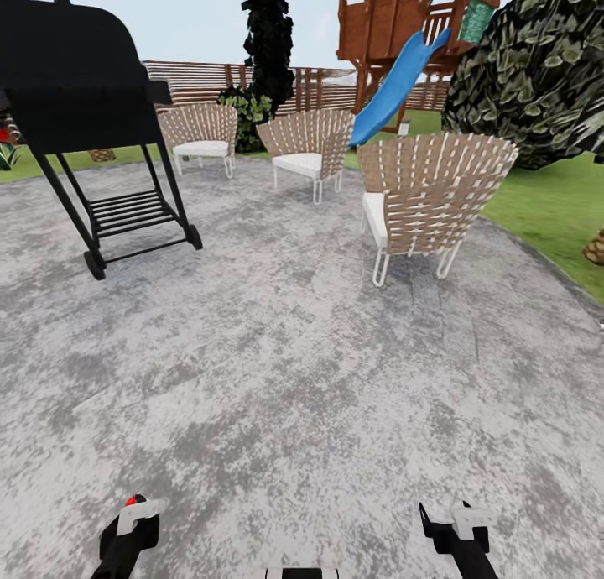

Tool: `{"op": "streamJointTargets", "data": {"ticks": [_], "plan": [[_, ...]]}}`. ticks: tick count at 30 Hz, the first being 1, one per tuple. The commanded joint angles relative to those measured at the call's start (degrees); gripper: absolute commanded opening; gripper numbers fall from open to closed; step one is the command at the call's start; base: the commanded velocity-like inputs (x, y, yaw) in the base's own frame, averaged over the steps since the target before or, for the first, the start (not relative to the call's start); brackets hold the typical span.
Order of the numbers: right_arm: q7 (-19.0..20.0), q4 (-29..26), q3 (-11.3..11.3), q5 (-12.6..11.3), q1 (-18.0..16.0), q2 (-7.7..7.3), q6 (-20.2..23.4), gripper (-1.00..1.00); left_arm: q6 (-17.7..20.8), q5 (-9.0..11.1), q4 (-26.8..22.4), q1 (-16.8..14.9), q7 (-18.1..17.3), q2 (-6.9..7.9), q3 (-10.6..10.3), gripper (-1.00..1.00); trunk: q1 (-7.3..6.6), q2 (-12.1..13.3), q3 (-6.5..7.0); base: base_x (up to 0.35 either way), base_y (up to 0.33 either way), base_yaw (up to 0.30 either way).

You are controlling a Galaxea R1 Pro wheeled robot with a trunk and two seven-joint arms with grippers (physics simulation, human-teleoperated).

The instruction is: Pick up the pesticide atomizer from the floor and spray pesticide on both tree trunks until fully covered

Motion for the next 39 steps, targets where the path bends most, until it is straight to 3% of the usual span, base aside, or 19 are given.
{"op": "streamJointTargets", "data": {"ticks": [1,29,39], "plan": [[-0.03,0.07,-0.01,0.07,-0.04,0.00,-0.17,1.00,-0.20,0.09,0.03,-0.01,0.12,0.01,-0.04,-1.00,-0.24,0.40,0.14,0.000,0.000,-0.265],[-0.03,0.07,-0.04,0.06,-0.04,0.09,-0.15,1.00,-0.22,0.17,0.03,-0.01,0.12,0.01,-0.04,-1.00,-6.39,11.63,5.17,0.000,0.000,-0.269],[-0.03,0.07,-0.07,0.06,-0.04,0.09,-0.16,1.00,-0.22,0.19,0.03,-0.01,0.12,0.01,-0.04,-1.00,-6.39,11.63,5.37,-0.012,0.000,-0.281]]}}
